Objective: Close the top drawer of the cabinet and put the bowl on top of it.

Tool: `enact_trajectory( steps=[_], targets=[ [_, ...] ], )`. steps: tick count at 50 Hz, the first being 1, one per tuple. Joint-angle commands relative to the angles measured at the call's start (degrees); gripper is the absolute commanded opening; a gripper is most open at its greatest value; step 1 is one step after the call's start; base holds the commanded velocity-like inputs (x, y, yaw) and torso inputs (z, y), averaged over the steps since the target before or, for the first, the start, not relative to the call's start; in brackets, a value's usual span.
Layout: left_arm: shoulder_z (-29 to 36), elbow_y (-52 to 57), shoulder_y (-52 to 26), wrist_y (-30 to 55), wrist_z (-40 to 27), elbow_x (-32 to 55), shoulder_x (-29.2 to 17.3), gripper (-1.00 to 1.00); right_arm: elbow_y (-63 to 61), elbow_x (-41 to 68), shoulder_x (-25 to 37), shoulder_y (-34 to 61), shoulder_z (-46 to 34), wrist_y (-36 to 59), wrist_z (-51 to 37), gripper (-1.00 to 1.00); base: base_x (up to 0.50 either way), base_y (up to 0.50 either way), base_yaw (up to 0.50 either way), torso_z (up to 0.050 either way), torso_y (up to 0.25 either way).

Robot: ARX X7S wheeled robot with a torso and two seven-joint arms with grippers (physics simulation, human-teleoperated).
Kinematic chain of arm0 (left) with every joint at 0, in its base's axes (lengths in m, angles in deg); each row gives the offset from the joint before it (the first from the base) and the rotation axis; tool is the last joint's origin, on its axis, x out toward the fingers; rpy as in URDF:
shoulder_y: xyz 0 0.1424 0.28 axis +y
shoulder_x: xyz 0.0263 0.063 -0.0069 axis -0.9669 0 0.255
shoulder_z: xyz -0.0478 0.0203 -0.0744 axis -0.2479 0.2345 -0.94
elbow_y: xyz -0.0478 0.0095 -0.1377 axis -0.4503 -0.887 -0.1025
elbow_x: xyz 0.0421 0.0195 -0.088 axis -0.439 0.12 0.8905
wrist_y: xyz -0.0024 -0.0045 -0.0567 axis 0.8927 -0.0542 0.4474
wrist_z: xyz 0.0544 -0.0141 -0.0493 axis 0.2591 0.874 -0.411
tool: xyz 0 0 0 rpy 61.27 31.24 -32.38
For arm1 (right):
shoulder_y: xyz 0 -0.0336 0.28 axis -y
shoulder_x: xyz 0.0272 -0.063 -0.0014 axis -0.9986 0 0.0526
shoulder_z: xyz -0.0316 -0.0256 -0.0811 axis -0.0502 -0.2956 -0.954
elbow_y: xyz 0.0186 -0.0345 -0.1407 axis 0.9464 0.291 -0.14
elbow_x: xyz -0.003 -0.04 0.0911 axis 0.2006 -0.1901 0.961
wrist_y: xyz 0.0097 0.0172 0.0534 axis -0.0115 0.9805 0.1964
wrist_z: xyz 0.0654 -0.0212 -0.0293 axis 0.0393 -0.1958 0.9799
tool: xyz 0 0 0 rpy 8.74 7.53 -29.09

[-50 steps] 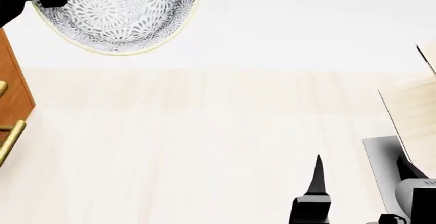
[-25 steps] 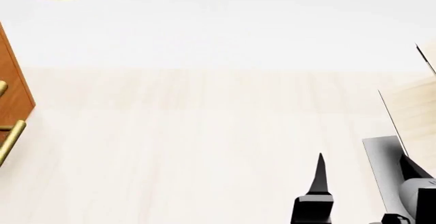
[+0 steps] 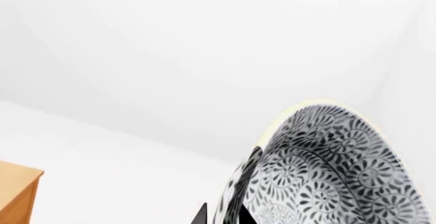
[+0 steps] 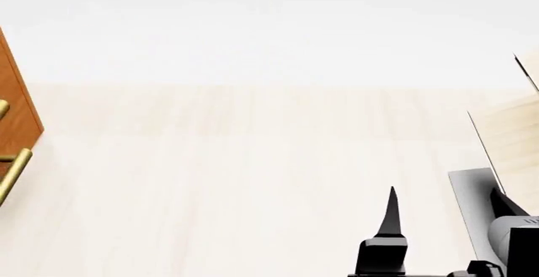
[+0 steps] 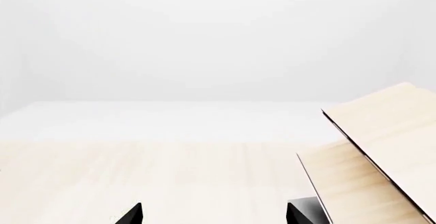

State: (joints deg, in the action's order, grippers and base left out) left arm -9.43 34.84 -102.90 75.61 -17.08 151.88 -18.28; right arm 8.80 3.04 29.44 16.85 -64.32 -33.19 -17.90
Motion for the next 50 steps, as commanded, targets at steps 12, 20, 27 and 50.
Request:
enact_trajectory(
  steps=[12, 20, 27, 50],
  targets=[
    [-2.3, -2.8, -5.0, 1.0, -2.3, 2.7, -1.7, -1.00, 0.3, 1.4, 0.9, 1.2, 0.2, -0.3, -0.7, 1.00, 0.00, 0.00, 0.00, 0.001, 0.001],
    [-2.5, -5.1, -8.1, 0.9, -3.4, 2.2, -2.1, -1.00, 0.0, 3.2, 1.9, 2.3, 0.5, -0.3, -1.7, 1.00, 0.00, 0.00, 0.00, 0.000, 0.000],
    [-3.7, -6.0, -8.8, 0.1, -4.2, 2.4, -3.2, -1.00, 0.0, 5.3, 2.5, 4.8, -0.5, 0.2, -4.0, 1.00, 0.00, 0.00, 0.00, 0.000, 0.001],
    [-5.1, -6.8, -6.2, -4.7, -9.6, -0.9, -4.3, -1.00, -1.6, 5.3, 3.3, 1.5, 2.1, -1.2, -3.8, 1.00, 0.00, 0.00, 0.00, 0.000, 0.000]
  ],
)
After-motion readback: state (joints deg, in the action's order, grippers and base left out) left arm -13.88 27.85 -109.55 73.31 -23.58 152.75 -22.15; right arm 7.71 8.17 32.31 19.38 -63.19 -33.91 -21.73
